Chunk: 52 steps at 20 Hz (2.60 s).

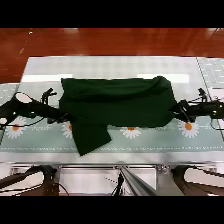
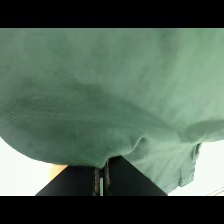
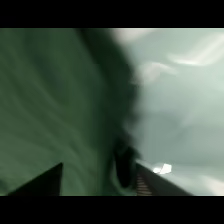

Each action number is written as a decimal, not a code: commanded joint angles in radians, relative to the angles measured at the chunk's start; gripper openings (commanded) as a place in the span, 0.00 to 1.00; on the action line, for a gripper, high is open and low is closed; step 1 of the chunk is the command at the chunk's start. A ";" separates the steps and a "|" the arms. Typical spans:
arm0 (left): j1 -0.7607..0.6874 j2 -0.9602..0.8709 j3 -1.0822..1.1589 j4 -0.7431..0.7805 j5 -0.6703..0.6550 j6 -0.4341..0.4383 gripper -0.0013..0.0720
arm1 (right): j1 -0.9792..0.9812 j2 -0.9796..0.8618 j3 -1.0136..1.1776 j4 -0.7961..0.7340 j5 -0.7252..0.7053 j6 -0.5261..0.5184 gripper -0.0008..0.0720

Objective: Fold the shirts.

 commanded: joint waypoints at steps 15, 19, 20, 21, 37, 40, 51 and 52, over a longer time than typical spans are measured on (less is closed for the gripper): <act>0.000 0.536 0.881 0.000 0.070 0.060 0.05 | 0.141 0.704 0.573 0.067 -0.266 -0.089 0.04; 0.000 0.630 1.127 0.098 0.083 0.060 0.05 | 0.141 0.857 0.747 -0.124 -0.339 0.013 0.04; 0.000 0.658 1.152 0.123 0.079 0.055 0.05 | 0.141 0.880 0.789 -0.198 -0.300 0.057 0.04; 0.000 0.688 1.165 0.151 0.060 0.045 0.05 | 0.141 0.900 0.819 -0.263 -0.257 0.101 0.04; 0.000 0.623 1.172 0.315 -0.603 -0.172 0.05 | 0.142 0.744 0.918 -0.412 0.599 0.196 0.04; -0.001 0.448 1.145 0.311 -0.669 -0.169 0.05 | 0.144 0.547 0.918 -0.430 0.649 0.177 0.04; -0.033 -0.363 1.070 0.166 -0.299 -0.099 0.05 | 0.265 -0.172 0.918 -0.352 0.134 0.208 0.04; -0.039 -0.398 1.070 0.163 -0.252 -0.103 0.05 | 0.287 -0.195 0.918 -0.362 0.055 0.209 0.04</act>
